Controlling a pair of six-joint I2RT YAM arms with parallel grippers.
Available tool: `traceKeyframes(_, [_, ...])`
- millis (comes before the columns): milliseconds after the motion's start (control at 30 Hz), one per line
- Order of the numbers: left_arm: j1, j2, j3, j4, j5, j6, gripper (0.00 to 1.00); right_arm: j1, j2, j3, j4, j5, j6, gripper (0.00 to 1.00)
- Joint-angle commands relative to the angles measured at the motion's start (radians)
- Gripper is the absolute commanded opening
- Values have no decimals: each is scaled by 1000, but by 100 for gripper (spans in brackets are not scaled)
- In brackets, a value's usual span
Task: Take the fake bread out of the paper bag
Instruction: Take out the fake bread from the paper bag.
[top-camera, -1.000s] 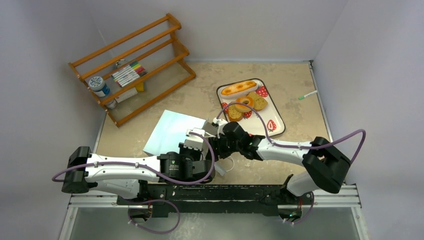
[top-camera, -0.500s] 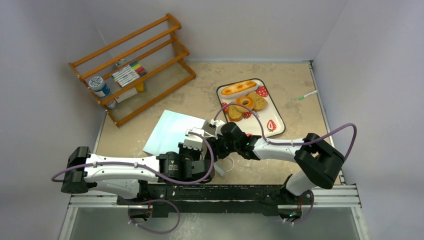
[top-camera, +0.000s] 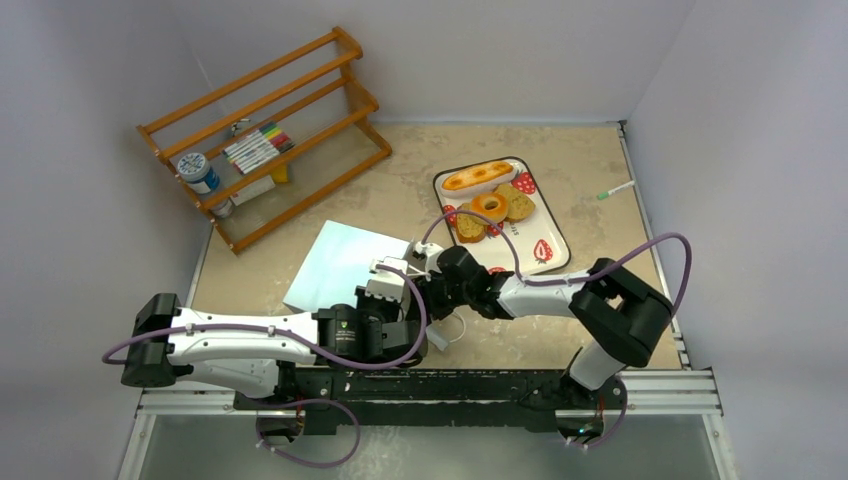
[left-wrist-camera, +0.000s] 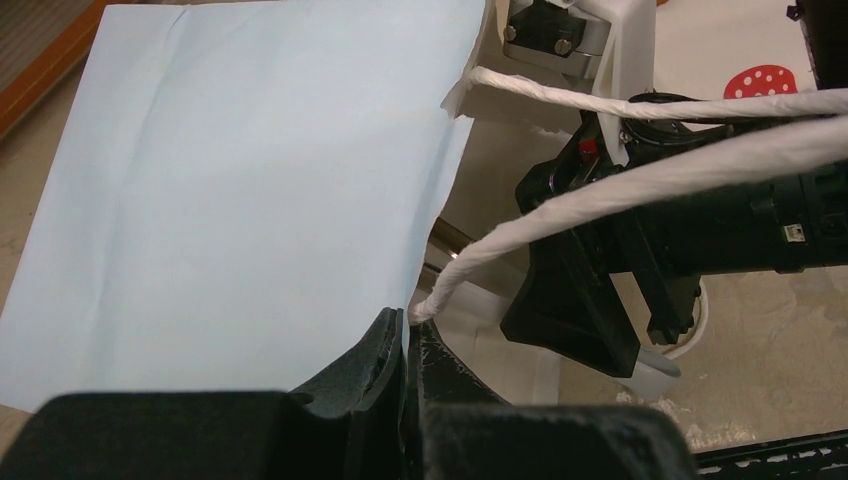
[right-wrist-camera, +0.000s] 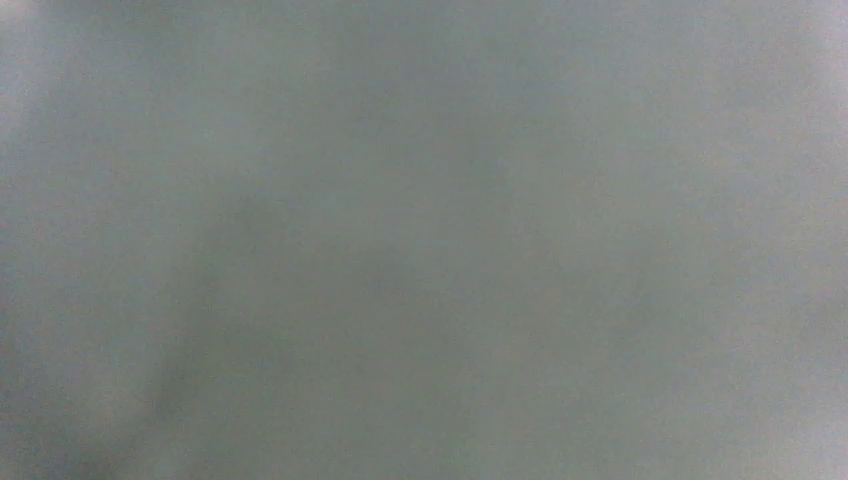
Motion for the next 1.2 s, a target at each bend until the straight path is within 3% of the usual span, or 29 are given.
traceKeyframes(0, [-4, -28, -3, 9, -32, 0, 0, 5, 24, 0, 48, -41, -17, 56])
traceKeyframes(367, [-5, -17, 0, 19, -33, 3, 0, 51, 36, -28, 78, -46, 5, 39])
traceKeyframes(633, [-5, -4, 7, 25, -31, 5, 0, 72, 87, -51, 132, -61, 34, 38])
traceKeyframes(767, [-4, -2, 8, 26, -29, 5, 0, 72, 94, -69, 168, -97, 59, 22])
traceKeyframes(867, [-4, -6, 14, 5, -30, -3, 0, 72, 49, -77, 154, -101, 74, 11])
traceKeyframes(1167, [-5, -14, 66, -93, -44, 0, 0, 71, -199, -61, -53, -72, 87, 0])
